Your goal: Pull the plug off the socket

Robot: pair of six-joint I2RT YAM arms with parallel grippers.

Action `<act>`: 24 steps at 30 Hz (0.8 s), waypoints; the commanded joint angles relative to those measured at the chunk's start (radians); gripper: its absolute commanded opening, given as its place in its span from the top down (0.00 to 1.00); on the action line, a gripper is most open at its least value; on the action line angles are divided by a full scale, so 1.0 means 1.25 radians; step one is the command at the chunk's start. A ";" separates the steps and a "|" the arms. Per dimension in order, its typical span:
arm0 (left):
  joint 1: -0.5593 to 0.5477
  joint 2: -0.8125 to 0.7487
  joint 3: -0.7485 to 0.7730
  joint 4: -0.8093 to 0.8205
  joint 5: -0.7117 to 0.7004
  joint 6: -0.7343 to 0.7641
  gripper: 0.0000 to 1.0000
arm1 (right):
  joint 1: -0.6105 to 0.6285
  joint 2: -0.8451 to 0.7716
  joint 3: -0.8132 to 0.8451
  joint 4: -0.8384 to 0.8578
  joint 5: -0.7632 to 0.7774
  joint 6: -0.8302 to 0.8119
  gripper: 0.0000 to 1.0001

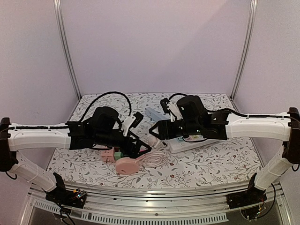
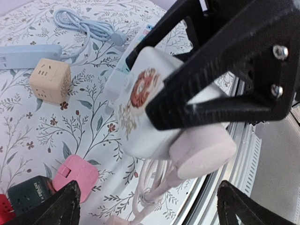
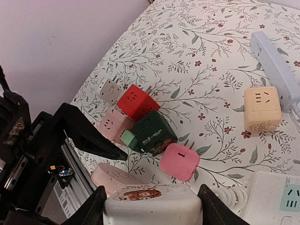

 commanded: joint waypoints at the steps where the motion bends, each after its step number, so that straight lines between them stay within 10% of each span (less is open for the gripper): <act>1: -0.019 0.000 -0.024 -0.024 0.013 0.035 0.01 | -0.020 -0.048 -0.004 0.081 -0.036 0.039 0.82; 6: -0.020 0.019 -0.013 -0.024 -0.043 0.033 0.05 | -0.021 -0.048 -0.007 0.112 -0.073 0.043 0.82; 11: -0.021 0.073 0.026 -0.014 -0.059 0.024 0.37 | -0.022 -0.055 -0.010 0.126 -0.089 0.046 0.82; 24: -0.024 0.097 0.054 0.035 -0.030 0.016 0.82 | -0.021 -0.047 -0.021 0.132 -0.074 0.043 0.82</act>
